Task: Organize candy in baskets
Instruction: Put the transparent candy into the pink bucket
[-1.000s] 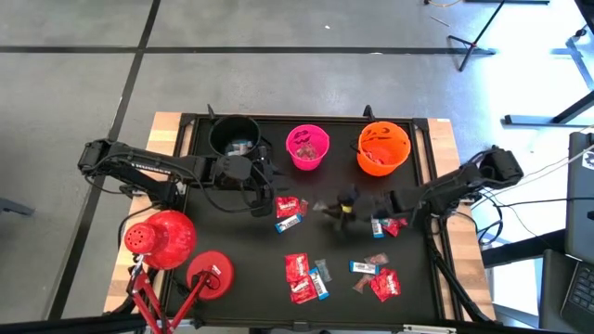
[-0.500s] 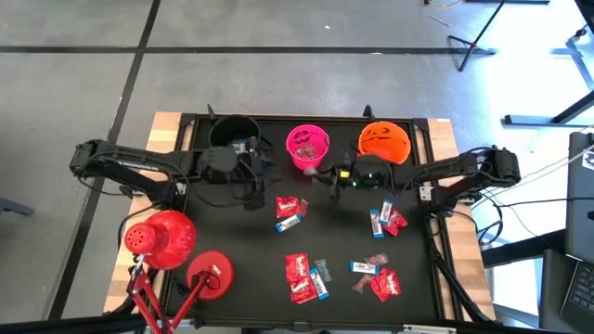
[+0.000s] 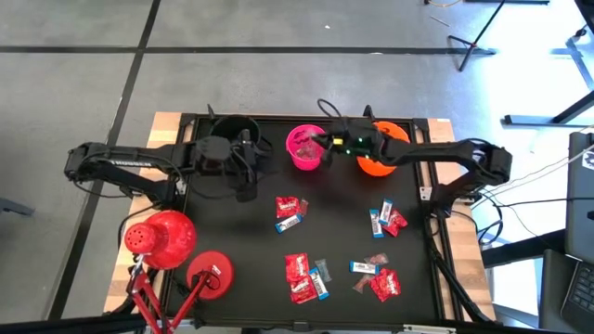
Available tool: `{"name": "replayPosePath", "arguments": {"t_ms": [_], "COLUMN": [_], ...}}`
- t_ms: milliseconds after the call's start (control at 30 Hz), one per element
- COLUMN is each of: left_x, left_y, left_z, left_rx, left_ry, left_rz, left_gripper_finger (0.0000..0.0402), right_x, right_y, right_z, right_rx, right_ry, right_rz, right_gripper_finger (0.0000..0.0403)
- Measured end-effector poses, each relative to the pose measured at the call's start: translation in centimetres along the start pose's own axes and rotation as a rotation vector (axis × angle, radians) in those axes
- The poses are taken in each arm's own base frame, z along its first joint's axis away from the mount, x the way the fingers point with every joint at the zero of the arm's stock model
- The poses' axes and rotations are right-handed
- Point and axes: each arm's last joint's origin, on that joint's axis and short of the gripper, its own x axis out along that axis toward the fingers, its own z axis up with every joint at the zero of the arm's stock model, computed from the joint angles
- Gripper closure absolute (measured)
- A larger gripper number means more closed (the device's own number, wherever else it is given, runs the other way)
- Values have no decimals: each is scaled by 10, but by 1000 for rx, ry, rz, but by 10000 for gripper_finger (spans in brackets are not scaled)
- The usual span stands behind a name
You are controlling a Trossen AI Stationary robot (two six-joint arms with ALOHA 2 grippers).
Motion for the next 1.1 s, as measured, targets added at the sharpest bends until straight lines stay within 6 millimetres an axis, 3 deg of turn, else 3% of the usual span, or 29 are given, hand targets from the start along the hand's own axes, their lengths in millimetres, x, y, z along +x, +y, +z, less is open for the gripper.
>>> {"name": "replayPosePath", "arguments": {"t_ms": [167, 433, 800, 1100], "left_x": [-1, 1, -1, -3], "left_y": [6, 9, 12, 13], "left_z": [-18, -53, -45, -39], "left_rx": [-42, -154, -210, -305], "left_ry": [-16, -104, -213, -280], "left_rz": [29, 46, 66, 81], "left_gripper_finger": [206, 206, 206, 206], "right_x": [10, 15, 15, 15], "right_y": [-11, -11, -11, -12], "right_z": [-11, -16, -13, -14], "right_rx": [33, 33, 27, 0], "right_ry": [48, 60, 37, 39], "right_rz": [21, 21, 16, -21], "right_gripper_finger": [375, 375, 360, 274]}}
